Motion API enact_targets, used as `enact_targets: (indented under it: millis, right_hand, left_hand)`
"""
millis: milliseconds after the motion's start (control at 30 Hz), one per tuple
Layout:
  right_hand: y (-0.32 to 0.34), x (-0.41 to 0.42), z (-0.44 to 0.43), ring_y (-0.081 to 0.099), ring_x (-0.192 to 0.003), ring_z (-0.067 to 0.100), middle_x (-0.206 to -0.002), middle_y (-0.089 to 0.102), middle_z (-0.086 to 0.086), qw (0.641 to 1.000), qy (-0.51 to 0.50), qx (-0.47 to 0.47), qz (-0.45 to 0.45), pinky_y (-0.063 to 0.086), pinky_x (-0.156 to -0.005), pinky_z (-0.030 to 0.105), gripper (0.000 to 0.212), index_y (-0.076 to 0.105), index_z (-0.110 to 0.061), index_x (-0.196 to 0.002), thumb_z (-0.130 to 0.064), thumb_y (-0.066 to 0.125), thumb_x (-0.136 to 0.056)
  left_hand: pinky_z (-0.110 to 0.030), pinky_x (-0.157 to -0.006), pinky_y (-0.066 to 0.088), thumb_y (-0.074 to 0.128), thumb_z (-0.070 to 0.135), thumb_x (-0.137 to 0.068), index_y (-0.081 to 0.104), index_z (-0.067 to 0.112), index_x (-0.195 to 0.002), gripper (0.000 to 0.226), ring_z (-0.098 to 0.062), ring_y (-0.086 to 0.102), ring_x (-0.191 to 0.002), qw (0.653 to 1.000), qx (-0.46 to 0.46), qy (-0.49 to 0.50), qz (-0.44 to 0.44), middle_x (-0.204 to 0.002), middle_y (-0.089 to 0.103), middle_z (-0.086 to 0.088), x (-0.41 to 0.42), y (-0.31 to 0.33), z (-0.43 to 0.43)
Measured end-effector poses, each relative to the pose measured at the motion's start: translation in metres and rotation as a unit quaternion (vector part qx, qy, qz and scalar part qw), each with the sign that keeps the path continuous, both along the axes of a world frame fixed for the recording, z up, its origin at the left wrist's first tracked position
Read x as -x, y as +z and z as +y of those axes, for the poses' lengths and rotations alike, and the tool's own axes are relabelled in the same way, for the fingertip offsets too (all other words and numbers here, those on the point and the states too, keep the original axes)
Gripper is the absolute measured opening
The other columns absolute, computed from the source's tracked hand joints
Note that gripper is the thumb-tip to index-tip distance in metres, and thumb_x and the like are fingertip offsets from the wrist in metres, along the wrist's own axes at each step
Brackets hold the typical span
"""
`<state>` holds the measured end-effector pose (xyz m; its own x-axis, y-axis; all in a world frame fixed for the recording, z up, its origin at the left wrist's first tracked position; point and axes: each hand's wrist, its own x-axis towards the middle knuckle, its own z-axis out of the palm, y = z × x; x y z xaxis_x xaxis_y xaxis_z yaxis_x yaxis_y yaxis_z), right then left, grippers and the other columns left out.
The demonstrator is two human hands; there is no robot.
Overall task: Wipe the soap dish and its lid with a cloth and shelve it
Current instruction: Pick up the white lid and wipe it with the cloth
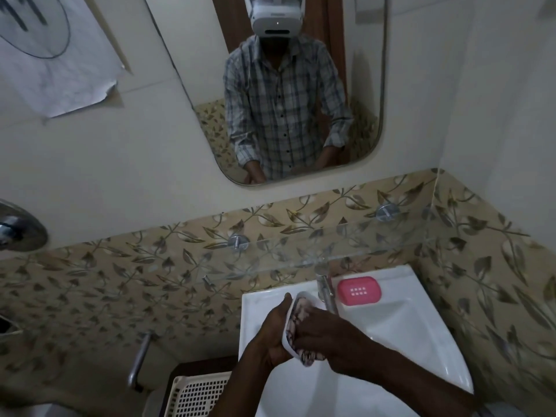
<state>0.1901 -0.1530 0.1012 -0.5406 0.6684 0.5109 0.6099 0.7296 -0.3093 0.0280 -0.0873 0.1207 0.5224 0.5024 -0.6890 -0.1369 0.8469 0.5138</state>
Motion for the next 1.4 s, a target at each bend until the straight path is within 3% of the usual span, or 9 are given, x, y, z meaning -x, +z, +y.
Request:
enact_targets:
  millis: [267, 500, 633, 733, 800, 933, 1000, 1167, 1400]
  right_hand:
    - [0.018, 0.008, -0.004, 0.065, -0.101, 0.021, -0.105, 0.072, 0.006, 0.970, -0.140, 0.101, 0.172, 0.052, -0.095, 0.039, 0.045, 0.074, -0.012, -0.103, 0.019, 0.057, -0.075]
    - [0.019, -0.068, -0.021, 0.066, -0.106, 0.041, -0.116, 0.069, 0.026, 0.534, -0.205, 0.341, 0.746, 0.053, -0.085, 0.048, 0.032, 0.062, -0.001, -0.122, 0.003, 0.050, -0.093]
    - [-0.007, -0.089, -0.041, 0.065, -0.094, 0.048, -0.107, 0.065, 0.038, 0.440, -0.218, 0.436, 0.754, 0.050, -0.082, 0.049, 0.033, 0.056, 0.011, -0.122, -0.006, 0.053, -0.093]
    - [-0.003, -0.085, -0.052, 0.060, -0.043, 0.029, -0.066, 0.067, 0.027, 0.497, -0.208, 0.453, 0.711, 0.057, -0.052, 0.033, 0.047, 0.059, 0.018, -0.111, -0.008, 0.072, -0.074]
    - [0.004, -0.076, -0.055, 0.074, -0.068, 0.036, -0.089, 0.076, 0.023, 0.569, -0.199, 0.428, 0.674, 0.060, -0.057, 0.033, 0.042, 0.073, 0.001, -0.105, -0.007, 0.080, -0.064]
    - [0.028, -0.055, -0.035, 0.067, -0.111, 0.026, -0.115, 0.071, 0.004, 0.902, -0.207, 0.097, 0.365, 0.055, -0.091, 0.031, 0.044, 0.074, -0.020, -0.105, 0.007, 0.079, -0.071]
    - [0.032, -0.050, -0.018, 0.055, -0.129, 0.021, -0.131, 0.063, 0.005, 0.982, -0.091, -0.082, 0.141, 0.041, -0.110, 0.037, 0.041, 0.068, -0.017, -0.115, 0.001, 0.072, -0.078]
    - [0.014, -0.041, 0.008, 0.043, -0.139, 0.018, -0.141, 0.058, 0.004, 0.980, -0.010, -0.117, -0.159, 0.023, -0.119, 0.055, 0.042, 0.061, -0.018, -0.129, -0.008, 0.066, -0.089]
    - [0.020, -0.006, 0.003, 0.065, -0.103, 0.023, -0.101, 0.071, 0.006, 0.993, -0.054, 0.092, -0.041, 0.045, -0.108, 0.045, 0.040, 0.071, -0.013, -0.101, 0.001, 0.059, -0.065]
  left_hand:
    - [-0.051, -0.088, 0.043, 0.046, 0.057, -0.090, 0.065, 0.002, -0.122, 0.066, -0.040, 0.063, -0.095, 0.999, -0.038, 0.007, 0.009, -0.109, 0.069, -0.024, 0.011, -0.002, 0.011]
    - [-0.048, -0.079, 0.046, 0.031, 0.052, -0.099, 0.047, -0.001, -0.132, 0.065, -0.042, 0.058, -0.092, 0.983, -0.103, 0.082, -0.125, -0.119, 0.060, -0.028, 0.039, -0.012, 0.007]
    - [-0.046, -0.081, 0.045, 0.003, 0.057, -0.095, 0.056, 0.000, -0.123, 0.083, -0.037, 0.057, -0.095, 0.974, -0.098, 0.087, -0.187, -0.118, 0.060, -0.021, 0.031, -0.007, 0.002]
    - [-0.043, -0.077, 0.046, 0.036, 0.053, -0.097, 0.057, 0.002, -0.124, 0.062, -0.034, 0.054, -0.091, 0.972, -0.110, 0.059, -0.198, -0.113, 0.060, -0.021, 0.020, 0.004, 0.002]
    - [-0.041, -0.076, 0.049, 0.060, 0.050, -0.089, 0.055, 0.001, -0.127, 0.062, -0.036, 0.054, -0.088, 0.984, -0.059, 0.010, -0.166, -0.109, 0.058, -0.023, 0.016, 0.012, 0.002]
    - [-0.043, -0.078, 0.048, 0.055, 0.053, -0.091, 0.055, 0.009, -0.122, 0.054, -0.033, 0.053, -0.085, 0.998, 0.034, -0.003, -0.052, -0.100, 0.058, -0.017, 0.004, 0.027, 0.000]
    - [-0.042, -0.079, 0.045, 0.058, 0.044, -0.091, 0.057, 0.008, -0.112, 0.042, -0.030, 0.051, -0.086, 0.999, 0.031, -0.023, -0.025, -0.096, 0.056, -0.014, -0.003, 0.037, 0.001]
    - [-0.042, -0.083, 0.042, 0.043, 0.046, -0.099, 0.062, 0.001, -0.114, 0.052, -0.030, 0.053, -0.091, 0.998, 0.043, -0.047, -0.002, -0.096, 0.065, -0.018, -0.005, 0.045, 0.009]
    - [-0.046, -0.086, 0.051, 0.044, 0.046, -0.100, 0.056, -0.001, -0.129, 0.057, -0.036, 0.062, -0.098, 0.993, -0.057, 0.079, 0.066, -0.108, 0.067, -0.025, -0.016, 0.018, 0.005]
